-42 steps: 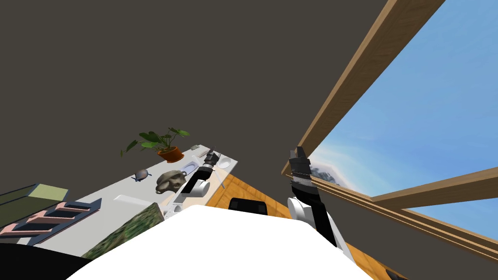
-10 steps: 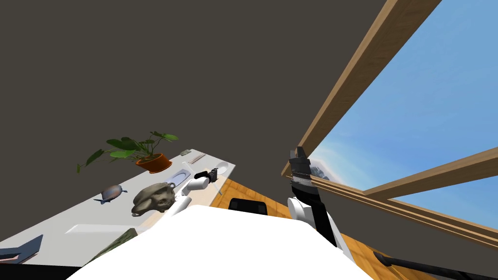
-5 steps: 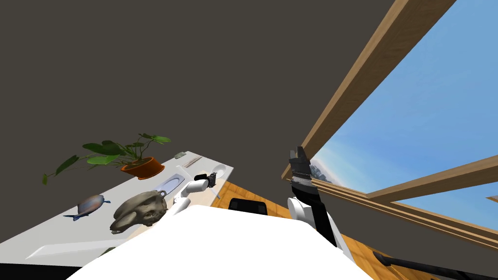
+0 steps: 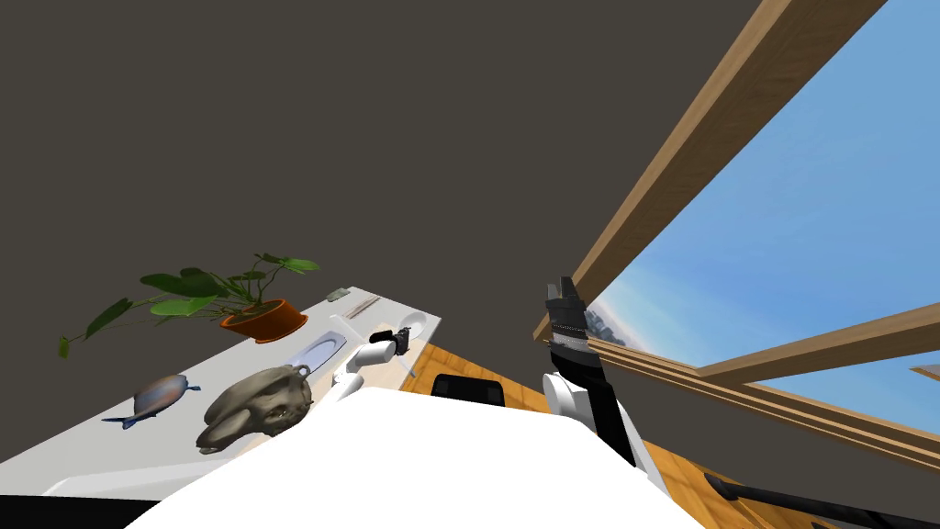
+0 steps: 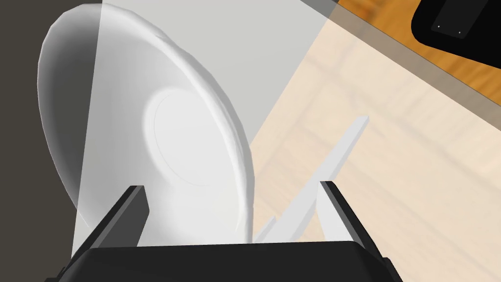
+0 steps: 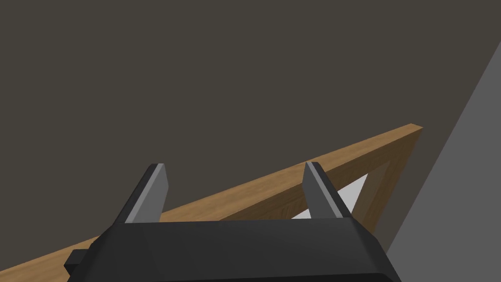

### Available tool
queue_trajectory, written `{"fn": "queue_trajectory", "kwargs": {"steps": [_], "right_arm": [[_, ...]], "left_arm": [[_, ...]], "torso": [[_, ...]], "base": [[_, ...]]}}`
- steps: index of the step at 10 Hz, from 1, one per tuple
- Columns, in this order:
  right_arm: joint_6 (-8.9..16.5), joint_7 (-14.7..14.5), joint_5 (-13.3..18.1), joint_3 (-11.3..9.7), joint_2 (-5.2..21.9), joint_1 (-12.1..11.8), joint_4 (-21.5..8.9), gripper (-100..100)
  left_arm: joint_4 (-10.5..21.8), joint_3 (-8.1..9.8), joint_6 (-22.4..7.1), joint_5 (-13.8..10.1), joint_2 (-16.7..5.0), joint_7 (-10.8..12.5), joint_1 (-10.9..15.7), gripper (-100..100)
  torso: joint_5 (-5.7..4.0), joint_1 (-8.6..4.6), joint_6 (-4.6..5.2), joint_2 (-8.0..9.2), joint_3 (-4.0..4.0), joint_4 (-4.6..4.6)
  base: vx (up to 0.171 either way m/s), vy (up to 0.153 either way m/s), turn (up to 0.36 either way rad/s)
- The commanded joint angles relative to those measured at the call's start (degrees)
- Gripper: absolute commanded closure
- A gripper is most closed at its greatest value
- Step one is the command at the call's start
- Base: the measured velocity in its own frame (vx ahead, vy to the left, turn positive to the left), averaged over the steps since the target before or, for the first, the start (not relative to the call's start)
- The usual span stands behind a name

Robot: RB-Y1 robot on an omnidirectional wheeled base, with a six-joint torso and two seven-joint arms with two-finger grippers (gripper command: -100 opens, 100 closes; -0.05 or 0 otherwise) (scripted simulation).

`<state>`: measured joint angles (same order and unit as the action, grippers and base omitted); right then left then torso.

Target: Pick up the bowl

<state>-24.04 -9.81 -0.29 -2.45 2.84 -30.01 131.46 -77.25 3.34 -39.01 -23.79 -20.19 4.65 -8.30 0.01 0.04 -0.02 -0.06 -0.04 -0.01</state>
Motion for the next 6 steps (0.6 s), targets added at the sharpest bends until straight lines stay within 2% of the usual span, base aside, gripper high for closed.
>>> {"fn": "queue_trajectory", "kwargs": {"steps": [1,5,6], "right_arm": [[0.0,0.0,0.0,0.0,0.0,0.0,0.0,0],[0.0,0.0,0.0,0.0,0.0,0.0,0.0,0],[0.0,0.0,0.0,0.0,0.0,0.0,0.0,0]], "left_arm": [[0.0,0.00,0.0,0.0,0.0,0.0,0.0,100],[0.0,-0.04,-0.1,0.0,0.0,-0.1,0.0,100],[0.0,-0.05,-0.1,0.0,0.0,-0.1,0.0,0]], "torso": [[0.00,0.00,0.00,0.00,0.00,0.00],[0.00,-0.05,-0.02,0.07,0.06,0.05],[-0.01,-0.05,-0.02,0.09,0.07,0.06]], "base": [[0.000,0.000,0.000],[0.000,0.000,0.000],[0.000,0.000,0.000]]}}
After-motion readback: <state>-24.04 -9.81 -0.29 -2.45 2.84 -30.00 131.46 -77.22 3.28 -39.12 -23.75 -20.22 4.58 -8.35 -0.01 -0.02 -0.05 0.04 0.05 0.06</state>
